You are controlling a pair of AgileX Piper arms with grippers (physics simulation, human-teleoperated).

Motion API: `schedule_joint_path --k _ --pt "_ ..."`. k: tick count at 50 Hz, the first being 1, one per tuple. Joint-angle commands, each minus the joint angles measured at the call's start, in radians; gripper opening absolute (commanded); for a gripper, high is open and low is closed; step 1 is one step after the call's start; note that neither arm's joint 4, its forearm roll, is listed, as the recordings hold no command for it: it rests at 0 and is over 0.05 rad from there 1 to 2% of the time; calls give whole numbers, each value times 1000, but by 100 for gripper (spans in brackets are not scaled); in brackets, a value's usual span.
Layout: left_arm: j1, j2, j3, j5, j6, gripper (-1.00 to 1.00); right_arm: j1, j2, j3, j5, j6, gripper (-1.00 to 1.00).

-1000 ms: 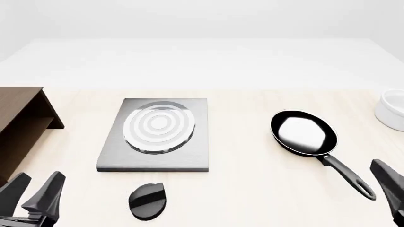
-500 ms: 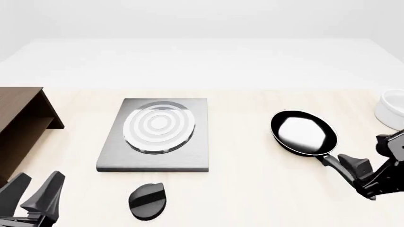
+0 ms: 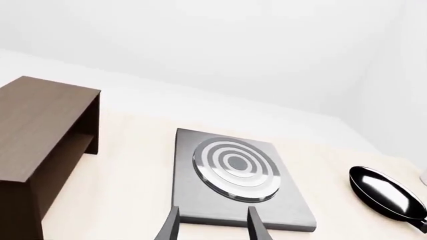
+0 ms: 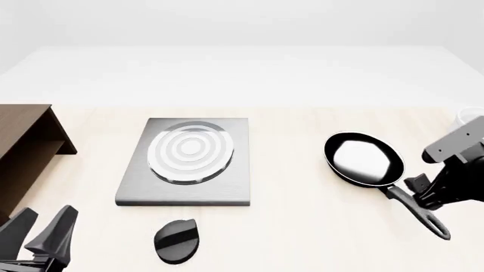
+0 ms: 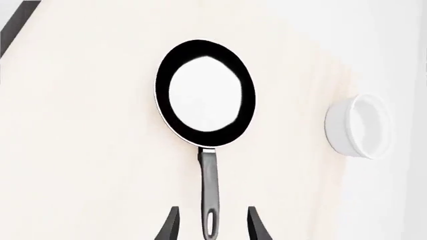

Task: Turn on the stove and put the frying pan on it.

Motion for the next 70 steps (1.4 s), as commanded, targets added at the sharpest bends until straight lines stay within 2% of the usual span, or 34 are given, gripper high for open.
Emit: schedule_joint_path --k 1,13,22,32,41,54,57,63,70 --pt "2 0 0 2 -5 100 -62 122 -11 -65 -52 100" --pt "4 0 0 3 -10 100 -74 181 0 -111 -60 100" --pt "5 0 0 3 -6 100 -34 213 48 -161 -27 100" --pt "5 0 0 1 -3 100 -39 282 95 -254 -23 100" --pt "4 0 0 1 -4 100 -80 366 125 -338 -39 100" --pt "4 0 0 1 -4 100 -104 445 150 -409 -48 100" --pt "4 0 0 1 -5 100 -126 478 162 -445 -72 100" --pt "4 0 0 0 -4 100 -136 504 165 -465 -73 100" --pt "4 0 0 1 -6 100 -188 558 160 -503 -114 100"
